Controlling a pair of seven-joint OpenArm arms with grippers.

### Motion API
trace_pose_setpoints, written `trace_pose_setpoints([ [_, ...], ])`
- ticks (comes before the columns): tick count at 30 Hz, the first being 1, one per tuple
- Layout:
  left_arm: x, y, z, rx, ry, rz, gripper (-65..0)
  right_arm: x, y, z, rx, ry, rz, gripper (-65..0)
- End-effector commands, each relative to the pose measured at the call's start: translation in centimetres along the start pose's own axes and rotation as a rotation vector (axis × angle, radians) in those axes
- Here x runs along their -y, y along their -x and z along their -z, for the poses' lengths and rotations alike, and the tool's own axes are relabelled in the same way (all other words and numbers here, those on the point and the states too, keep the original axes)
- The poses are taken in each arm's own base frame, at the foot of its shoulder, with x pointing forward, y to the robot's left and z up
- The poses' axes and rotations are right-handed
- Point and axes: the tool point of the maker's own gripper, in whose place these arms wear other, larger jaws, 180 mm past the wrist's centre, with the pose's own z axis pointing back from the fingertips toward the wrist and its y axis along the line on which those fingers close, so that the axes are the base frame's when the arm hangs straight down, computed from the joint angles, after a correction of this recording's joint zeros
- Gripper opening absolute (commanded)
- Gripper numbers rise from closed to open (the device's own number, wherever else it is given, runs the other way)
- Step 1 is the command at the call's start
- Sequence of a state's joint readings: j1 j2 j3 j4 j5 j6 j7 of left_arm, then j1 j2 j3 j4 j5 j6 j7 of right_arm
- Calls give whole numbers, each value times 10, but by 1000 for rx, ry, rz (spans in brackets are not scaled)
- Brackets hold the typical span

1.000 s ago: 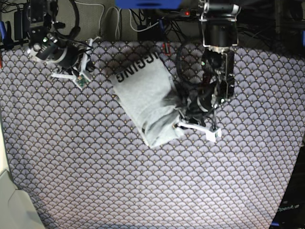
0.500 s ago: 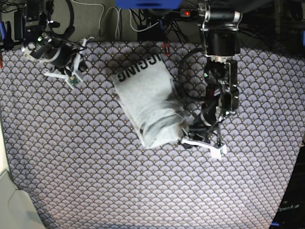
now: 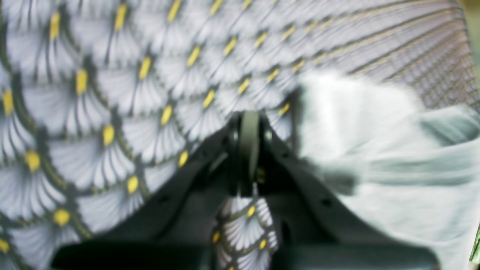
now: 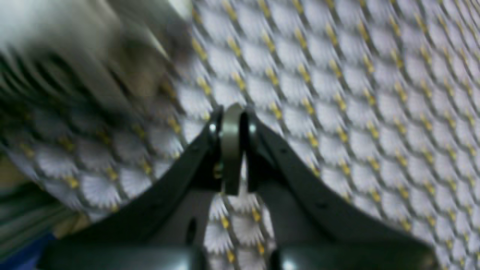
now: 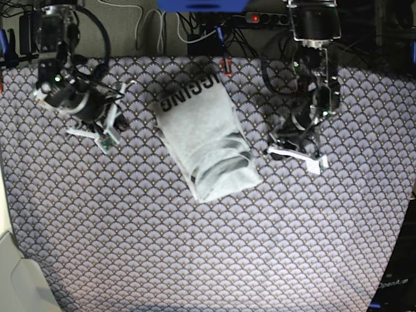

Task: Fold the T-shirt properly
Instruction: 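Fold the pinched edge over the stack with the left gripper, then release the left gripper and move the right gripper onto the stack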

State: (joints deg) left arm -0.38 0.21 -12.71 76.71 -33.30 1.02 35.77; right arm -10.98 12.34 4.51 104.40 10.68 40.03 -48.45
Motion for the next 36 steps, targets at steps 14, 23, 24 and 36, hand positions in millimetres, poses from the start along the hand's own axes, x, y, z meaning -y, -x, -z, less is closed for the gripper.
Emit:
trace_pose_setpoints([
  [14,75,-24,56,-6,117,-80,-647,-50,-20,20,45,-124,-8,-650],
  [23,124,-23,83,27,149,10,-647,-82,8,17,-6,-186,25,-650],
  [24,128,-25,81,35,158,18,-647,-81,10,16,-10,-185,30,-650],
  [36,108,-118,8,243,185,31,-647,-34,-36,-28,136,-19,-29,-650],
])
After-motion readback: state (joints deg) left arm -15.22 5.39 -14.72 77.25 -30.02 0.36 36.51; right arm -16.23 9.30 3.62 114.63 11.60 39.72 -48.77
